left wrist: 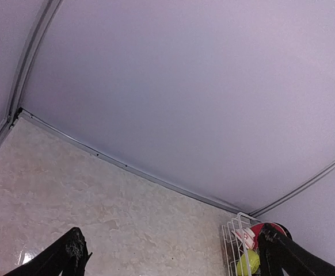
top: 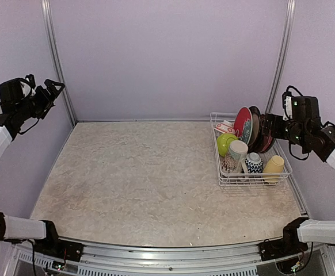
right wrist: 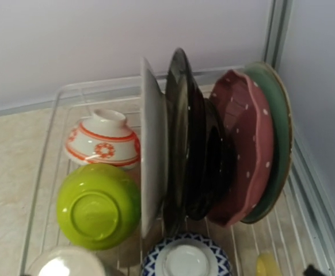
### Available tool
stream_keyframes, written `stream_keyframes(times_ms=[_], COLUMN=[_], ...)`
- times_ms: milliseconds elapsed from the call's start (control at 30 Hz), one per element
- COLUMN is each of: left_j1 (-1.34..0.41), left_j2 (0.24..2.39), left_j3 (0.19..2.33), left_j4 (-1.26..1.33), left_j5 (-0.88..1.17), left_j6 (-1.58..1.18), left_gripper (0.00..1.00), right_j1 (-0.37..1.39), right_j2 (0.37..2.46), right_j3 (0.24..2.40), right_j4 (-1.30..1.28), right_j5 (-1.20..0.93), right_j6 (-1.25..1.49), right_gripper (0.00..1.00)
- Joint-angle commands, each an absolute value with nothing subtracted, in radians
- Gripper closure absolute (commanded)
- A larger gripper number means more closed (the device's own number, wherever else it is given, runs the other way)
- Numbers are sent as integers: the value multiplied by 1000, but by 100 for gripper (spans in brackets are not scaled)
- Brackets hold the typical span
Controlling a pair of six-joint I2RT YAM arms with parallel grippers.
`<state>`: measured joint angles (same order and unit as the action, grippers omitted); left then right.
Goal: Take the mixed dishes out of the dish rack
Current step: Grab the plate from the dish rack.
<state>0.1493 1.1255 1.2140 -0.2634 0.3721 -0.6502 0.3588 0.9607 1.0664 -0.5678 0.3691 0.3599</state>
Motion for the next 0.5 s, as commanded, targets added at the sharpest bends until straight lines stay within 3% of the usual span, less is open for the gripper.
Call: stream_keyframes(times_ms=[0, 267, 467], left_j1=[44, -145, -183], left_j2=[1158, 1191, 1243], left_j3=[1256, 1219, 1241], left_j4=[-293, -224, -220], left_j5=[348, 469, 593], left_j6=[-619, -562, -562], left_gripper=[1, 1, 1], right_j1=[373, 340, 272], right_j2=[1098, 1416, 1574], right_j3=[1096, 1287, 1409], right_j4=[-477, -472, -505], right_j5=[400, 383, 393], right_j6=[424, 349, 315], right_gripper=[0, 0, 7])
